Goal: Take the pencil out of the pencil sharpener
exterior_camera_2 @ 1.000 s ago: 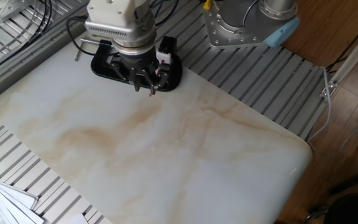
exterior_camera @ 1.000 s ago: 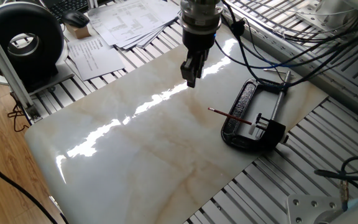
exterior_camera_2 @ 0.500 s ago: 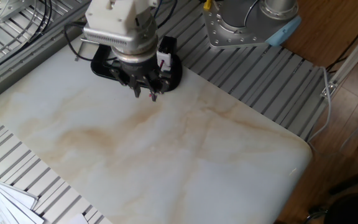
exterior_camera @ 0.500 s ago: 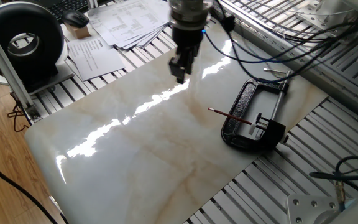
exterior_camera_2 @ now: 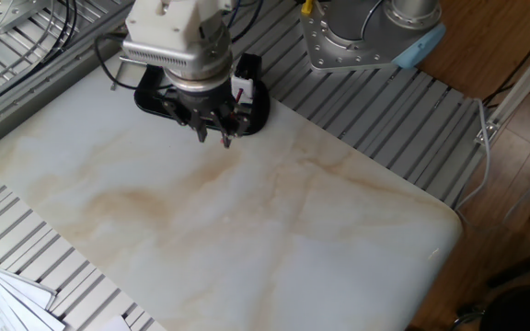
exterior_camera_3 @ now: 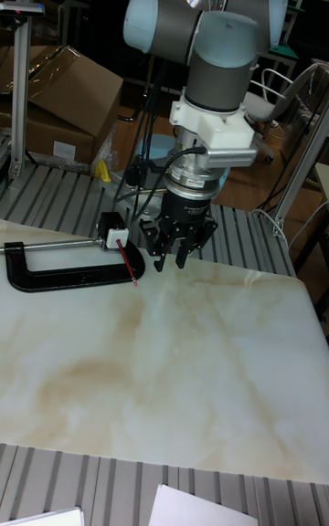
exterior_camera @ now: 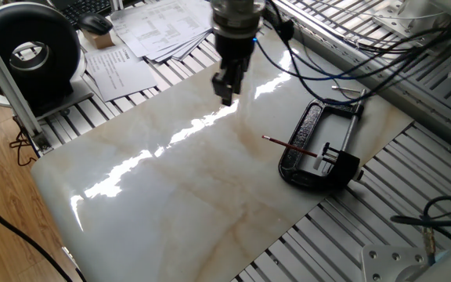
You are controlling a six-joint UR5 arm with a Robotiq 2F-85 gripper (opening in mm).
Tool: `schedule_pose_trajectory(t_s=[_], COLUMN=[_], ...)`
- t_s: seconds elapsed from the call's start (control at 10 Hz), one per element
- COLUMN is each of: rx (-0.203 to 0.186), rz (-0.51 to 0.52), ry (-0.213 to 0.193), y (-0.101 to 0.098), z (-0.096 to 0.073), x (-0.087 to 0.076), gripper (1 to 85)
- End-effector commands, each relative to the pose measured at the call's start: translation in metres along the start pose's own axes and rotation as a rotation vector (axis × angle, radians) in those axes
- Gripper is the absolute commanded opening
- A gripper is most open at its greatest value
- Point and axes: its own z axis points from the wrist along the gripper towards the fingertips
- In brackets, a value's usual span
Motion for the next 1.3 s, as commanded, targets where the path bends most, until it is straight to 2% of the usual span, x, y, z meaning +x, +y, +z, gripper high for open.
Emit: schedule_pose_trajectory(t_s=[0.0,0.1,0.3,0.4,0.5,0.7,0.8,1.0,1.2], rx=[-0.032,-0.037,0.005,0.009,-0.008,0.017,0.026,0.023,0.014], rz=[-0.021,-0.007,0.01,0.018,0.039,0.063,0.054,0.021,0.007], ry=[-0.066,-0.081,-0.014,0.005,0.015,0.026,0.04,0.011,-0.017], y=[0.0,0.001,-0.01,-0.011,-0.006,-0.011,-0.018,-0.043,-0.056], z=[0.003,0.002,0.003,0.003,0.003,0.004,0.009,0.027,0.04], x=[-0.003,-0.007,0.01,0.015,0.018,0.02,0.028,0.046,0.062], gripper=[41.7,42.7,43.3,43.3,43.3,42.3,41.7,41.7,42.0])
